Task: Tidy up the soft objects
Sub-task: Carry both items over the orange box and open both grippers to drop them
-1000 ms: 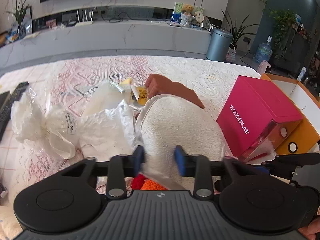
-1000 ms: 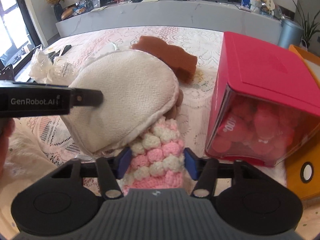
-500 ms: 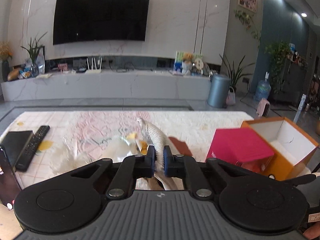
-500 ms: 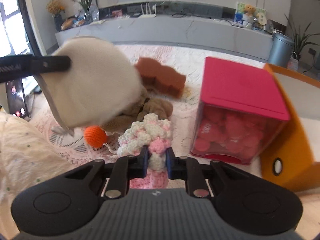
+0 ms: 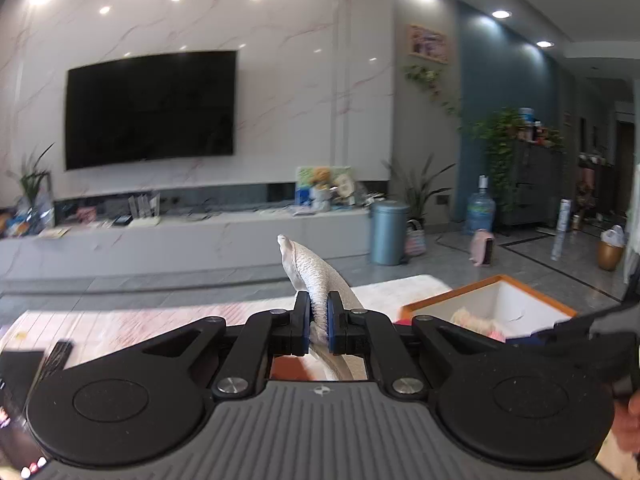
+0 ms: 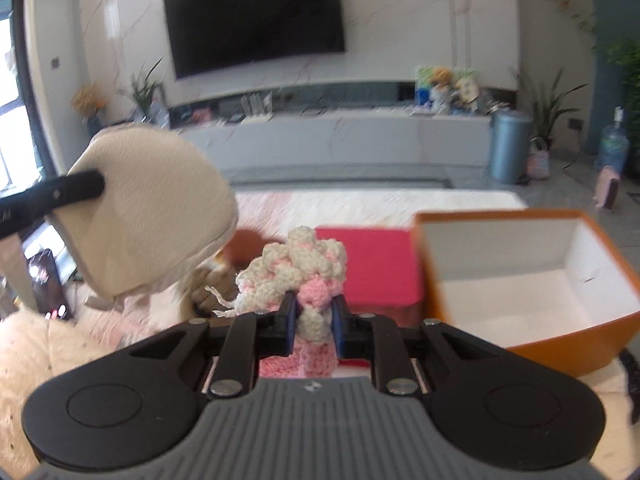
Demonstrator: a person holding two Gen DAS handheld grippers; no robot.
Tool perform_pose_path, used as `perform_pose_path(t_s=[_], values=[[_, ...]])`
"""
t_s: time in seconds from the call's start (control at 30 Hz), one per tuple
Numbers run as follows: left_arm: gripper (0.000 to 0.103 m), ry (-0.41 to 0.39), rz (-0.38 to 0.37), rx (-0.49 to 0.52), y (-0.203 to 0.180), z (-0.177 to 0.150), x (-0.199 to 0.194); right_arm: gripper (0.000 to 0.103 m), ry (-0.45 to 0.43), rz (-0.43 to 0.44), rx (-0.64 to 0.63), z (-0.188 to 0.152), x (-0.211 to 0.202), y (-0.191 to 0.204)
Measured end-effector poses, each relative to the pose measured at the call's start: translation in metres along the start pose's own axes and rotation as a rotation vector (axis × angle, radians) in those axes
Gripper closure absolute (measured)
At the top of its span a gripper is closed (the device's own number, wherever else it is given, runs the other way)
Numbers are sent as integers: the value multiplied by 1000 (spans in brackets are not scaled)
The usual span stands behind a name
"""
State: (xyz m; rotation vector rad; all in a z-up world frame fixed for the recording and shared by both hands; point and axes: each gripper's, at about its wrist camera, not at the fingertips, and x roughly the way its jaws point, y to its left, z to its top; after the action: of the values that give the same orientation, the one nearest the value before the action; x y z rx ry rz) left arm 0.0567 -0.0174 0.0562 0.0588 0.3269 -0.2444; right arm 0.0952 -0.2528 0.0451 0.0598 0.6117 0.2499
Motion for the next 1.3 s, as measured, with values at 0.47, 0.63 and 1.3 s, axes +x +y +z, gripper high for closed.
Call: perform_pose_path(t_s=[0.47, 0.63, 1.3], values=[[94, 140, -287, -33, -90, 38, 132, 86, 49, -195, 148, 49, 16, -141], [94, 315, -299, -5, -119, 24, 192, 86, 196, -194, 191, 42, 61, -178], [87, 633, -303, 175, -161, -25, 253, 84, 561, -143, 189, 0, 171, -201]])
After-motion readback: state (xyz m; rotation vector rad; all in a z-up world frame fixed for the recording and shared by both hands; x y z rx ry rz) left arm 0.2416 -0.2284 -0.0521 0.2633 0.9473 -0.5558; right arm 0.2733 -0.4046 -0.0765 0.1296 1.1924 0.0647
